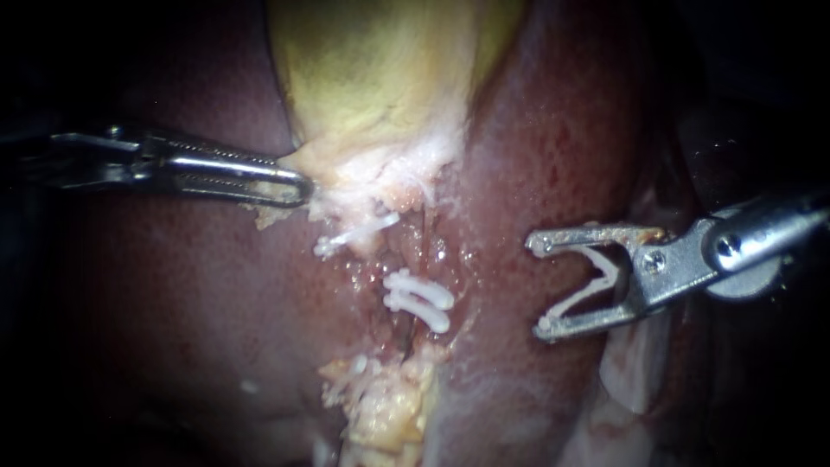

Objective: Clipping third clip right tube

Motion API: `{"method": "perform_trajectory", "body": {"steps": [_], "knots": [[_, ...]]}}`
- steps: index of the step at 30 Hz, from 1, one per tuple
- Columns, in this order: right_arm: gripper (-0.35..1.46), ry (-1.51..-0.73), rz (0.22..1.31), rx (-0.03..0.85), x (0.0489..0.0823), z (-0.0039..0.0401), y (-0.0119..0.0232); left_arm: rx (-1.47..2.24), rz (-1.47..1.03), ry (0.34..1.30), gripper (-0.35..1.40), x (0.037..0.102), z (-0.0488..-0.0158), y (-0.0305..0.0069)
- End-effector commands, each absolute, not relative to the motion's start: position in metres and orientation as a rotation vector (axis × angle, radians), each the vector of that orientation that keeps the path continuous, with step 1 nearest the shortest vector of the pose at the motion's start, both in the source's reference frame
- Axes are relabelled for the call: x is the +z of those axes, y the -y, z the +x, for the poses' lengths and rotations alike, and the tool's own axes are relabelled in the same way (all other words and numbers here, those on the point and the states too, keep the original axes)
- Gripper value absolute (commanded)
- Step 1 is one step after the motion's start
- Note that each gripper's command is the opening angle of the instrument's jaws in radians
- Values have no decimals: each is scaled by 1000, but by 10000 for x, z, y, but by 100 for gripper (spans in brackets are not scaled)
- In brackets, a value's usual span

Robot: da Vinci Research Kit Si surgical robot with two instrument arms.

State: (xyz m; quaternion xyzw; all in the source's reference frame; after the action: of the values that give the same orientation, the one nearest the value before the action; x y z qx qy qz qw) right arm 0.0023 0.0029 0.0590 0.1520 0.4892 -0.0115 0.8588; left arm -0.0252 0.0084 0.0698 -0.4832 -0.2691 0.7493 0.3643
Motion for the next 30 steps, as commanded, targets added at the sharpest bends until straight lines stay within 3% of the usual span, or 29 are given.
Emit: {"method": "perform_trajectory", "body": {"steps": [1,13,20,26,30], "knots": [[50,-1027,319,-23,590,23,-29,1927,-1244,696,-35,695,-250,-85],[49,-1026,318,-21,590,26,-29,1892,-1255,675,-35,635,-204,-112],[49,-1005,438,165,600,48,-37,1894,-1264,662,-35,628,-204,-110],[48,-1079,556,320,618,64,-44,1894,-1264,661,-35,628,-205,-109],[48,-1103,630,376,634,80,-47,1894,-1264,660,-35,628,-206,-109]]}}
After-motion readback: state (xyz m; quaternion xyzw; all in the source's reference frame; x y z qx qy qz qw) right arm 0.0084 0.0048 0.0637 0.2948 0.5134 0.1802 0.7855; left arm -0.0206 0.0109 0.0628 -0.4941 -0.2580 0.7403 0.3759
